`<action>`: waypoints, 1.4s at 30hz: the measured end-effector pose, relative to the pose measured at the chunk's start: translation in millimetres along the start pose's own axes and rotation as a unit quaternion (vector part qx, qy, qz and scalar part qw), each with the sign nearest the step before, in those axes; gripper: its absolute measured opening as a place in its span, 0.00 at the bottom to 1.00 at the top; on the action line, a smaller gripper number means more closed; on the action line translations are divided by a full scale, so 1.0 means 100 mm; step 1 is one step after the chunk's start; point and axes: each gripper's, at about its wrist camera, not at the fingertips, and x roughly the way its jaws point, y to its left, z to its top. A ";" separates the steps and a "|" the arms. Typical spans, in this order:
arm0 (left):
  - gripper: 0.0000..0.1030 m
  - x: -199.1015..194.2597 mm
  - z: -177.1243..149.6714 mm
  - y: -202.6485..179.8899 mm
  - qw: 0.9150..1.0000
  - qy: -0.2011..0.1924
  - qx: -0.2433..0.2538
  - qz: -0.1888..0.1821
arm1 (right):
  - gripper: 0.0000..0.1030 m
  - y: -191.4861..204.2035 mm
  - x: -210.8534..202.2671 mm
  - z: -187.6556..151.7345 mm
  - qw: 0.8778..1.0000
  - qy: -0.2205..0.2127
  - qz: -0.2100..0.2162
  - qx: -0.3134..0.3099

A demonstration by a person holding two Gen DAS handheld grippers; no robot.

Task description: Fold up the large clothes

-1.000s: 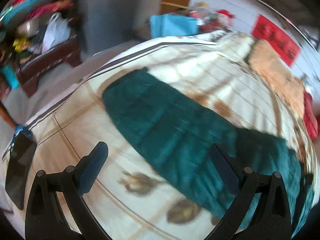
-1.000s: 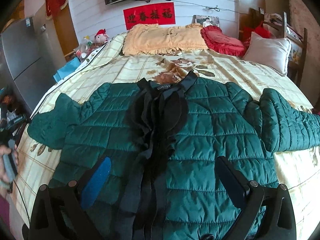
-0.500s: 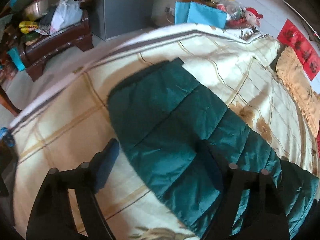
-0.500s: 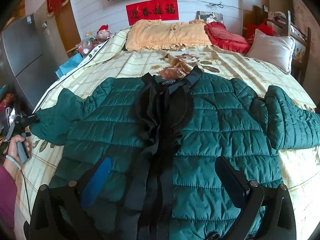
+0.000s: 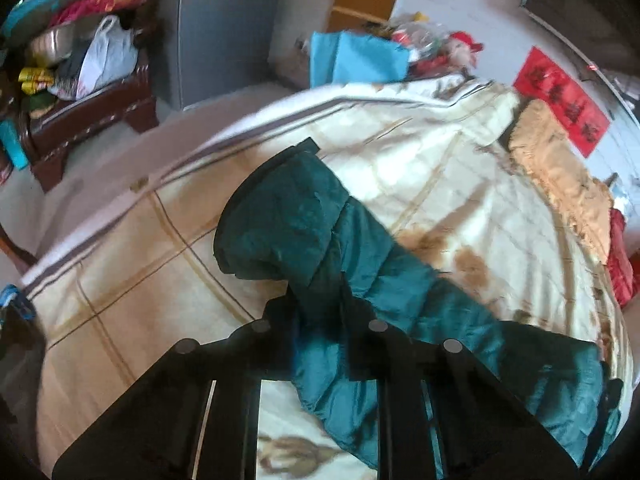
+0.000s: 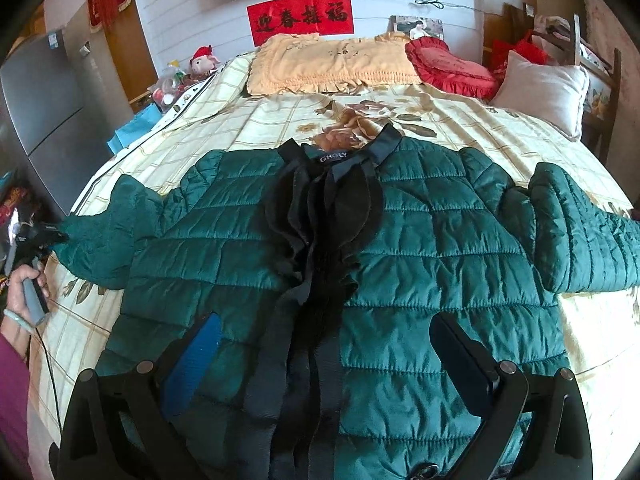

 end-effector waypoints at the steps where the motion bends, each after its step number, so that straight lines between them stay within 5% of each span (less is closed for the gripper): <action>1: 0.13 -0.08 0.00 -0.04 1.000 -0.008 0.006 -0.002 | 1.00 -0.01 -0.02 0.00 1.000 -0.001 0.000 0.000; 17: 0.13 -1.36 -0.31 -1.22 0.984 -0.073 0.131 -0.095 | 1.00 -0.24 -0.33 -0.13 1.000 -0.012 -0.003 0.004; 42: 0.13 -2.06 -2.11 -3.60 0.916 -0.006 0.311 -0.252 | 1.00 -0.94 -0.67 -0.26 0.998 -0.033 -0.012 0.053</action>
